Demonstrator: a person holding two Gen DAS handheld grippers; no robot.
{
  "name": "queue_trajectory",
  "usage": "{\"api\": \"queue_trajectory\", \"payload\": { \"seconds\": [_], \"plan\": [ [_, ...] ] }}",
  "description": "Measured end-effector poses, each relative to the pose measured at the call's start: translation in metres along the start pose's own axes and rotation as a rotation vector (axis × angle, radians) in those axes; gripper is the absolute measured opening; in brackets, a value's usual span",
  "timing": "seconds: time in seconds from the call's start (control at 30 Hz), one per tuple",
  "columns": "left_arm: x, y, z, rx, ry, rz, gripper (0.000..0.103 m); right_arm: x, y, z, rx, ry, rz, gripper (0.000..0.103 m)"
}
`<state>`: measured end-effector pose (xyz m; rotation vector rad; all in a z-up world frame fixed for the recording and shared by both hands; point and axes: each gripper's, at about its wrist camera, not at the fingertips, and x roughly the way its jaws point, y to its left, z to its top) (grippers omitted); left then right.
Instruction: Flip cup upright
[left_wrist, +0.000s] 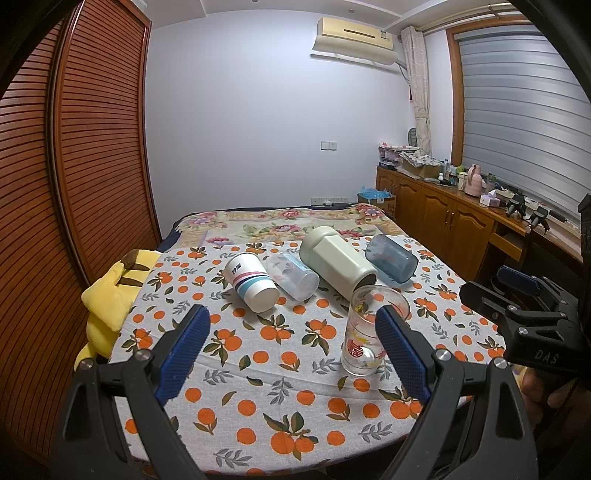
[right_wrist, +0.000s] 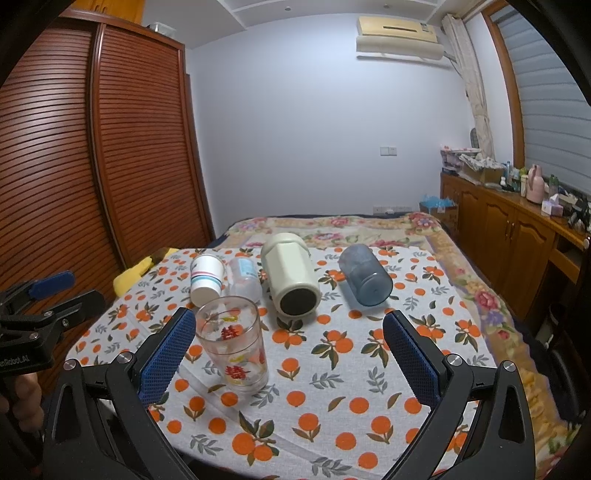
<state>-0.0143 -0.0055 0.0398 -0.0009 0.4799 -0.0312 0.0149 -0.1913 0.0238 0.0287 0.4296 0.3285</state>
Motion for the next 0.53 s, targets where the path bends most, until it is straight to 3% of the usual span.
{"api": "queue_trajectory", "payload": {
  "seconds": [0.53],
  "plan": [
    [-0.0006, -0.0006, -0.0009, 0.000, 0.003, 0.000, 0.092, 0.0000, 0.0000, 0.0000, -0.002, 0.000, -0.001, 0.103]
  ]
}}
